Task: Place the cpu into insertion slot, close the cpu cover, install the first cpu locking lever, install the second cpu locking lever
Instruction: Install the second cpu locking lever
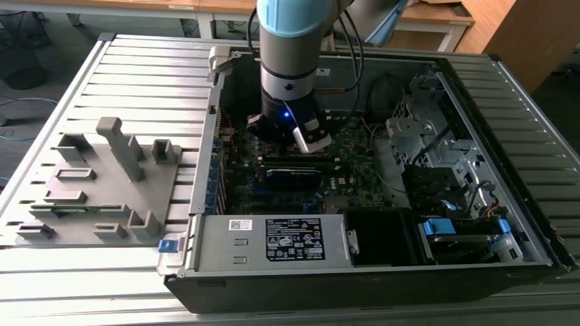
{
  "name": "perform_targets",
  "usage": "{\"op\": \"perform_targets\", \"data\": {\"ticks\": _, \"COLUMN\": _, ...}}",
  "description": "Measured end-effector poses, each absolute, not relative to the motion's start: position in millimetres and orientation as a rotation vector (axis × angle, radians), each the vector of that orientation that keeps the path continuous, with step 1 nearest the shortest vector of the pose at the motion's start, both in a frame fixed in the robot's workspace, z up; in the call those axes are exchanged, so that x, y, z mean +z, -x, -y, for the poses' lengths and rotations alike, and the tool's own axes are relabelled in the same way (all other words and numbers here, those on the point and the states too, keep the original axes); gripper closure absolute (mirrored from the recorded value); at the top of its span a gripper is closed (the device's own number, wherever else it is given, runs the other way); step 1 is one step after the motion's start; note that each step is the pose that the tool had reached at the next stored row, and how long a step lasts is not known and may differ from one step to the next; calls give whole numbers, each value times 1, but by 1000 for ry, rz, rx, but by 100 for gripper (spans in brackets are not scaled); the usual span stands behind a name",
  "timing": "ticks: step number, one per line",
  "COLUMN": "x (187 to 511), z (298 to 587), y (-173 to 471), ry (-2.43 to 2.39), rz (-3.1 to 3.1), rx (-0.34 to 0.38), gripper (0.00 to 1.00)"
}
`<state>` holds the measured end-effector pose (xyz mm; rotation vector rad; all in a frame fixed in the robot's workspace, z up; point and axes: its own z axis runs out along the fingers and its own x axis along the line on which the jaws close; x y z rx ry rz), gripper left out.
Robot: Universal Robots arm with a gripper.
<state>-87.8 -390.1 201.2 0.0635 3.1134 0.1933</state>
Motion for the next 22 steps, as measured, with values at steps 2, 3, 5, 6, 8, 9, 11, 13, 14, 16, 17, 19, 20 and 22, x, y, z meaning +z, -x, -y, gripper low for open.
{"op": "perform_targets", "data": {"ticks": 2, "x": 200, "z": 390, "y": 88, "ry": -64, "rz": -3112, "rx": 210, "gripper": 89}}
{"op": "perform_targets", "data": {"ticks": 3, "x": 200, "z": 390, "y": 88, "ry": -64, "rz": -3112, "rx": 219, "gripper": 89}}
{"op": "perform_targets", "data": {"ticks": 5, "x": 199, "z": 390, "y": 88, "ry": -64, "rz": -3110, "rx": 235, "gripper": 89}}
{"op": "perform_targets", "data": {"ticks": 6, "x": 199, "z": 390, "y": 88, "ry": -64, "rz": -3110, "rx": 241, "gripper": 89}}
{"op": "perform_targets", "data": {"ticks": 8, "x": 198, "z": 391, "y": 89, "ry": -64, "rz": -3109, "rx": 250, "gripper": 89}}
{"op": "perform_targets", "data": {"ticks": 9, "x": 197, "z": 391, "y": 89, "ry": -64, "rz": -3108, "rx": 254, "gripper": 89}}
{"op": "perform_targets", "data": {"ticks": 11, "x": 196, "z": 391, "y": 90, "ry": -64, "rz": -3107, "rx": 263, "gripper": 89}}
{"op": "perform_targets", "data": {"ticks": 13, "x": 195, "z": 392, "y": 90, "ry": -64, "rz": -3106, "rx": 272, "gripper": 89}}
{"op": "perform_targets", "data": {"ticks": 14, "x": 194, "z": 392, "y": 91, "ry": -64, "rz": -3105, "rx": 276, "gripper": 89}}
{"op": "perform_targets", "data": {"ticks": 16, "x": 194, "z": 393, "y": 92, "ry": -64, "rz": -3105, "rx": 282, "gripper": 89}}
{"op": "perform_targets", "data": {"ticks": 17, "x": 194, "z": 393, "y": 93, "ry": -64, "rz": -3104, "rx": 284, "gripper": 89}}
{"op": "perform_targets", "data": {"ticks": 19, "x": 193, "z": 394, "y": 94, "ry": -64, "rz": -3104, "rx": 285, "gripper": 89}}
{"op": "perform_targets", "data": {"ticks": 20, "x": 193, "z": 394, "y": 94, "ry": -64, "rz": -3104, "rx": 285, "gripper": 89}}
{"op": "perform_targets", "data": {"ticks": 22, "x": 194, "z": 394, "y": 94, "ry": -64, "rz": -3104, "rx": 285, "gripper": 89}}
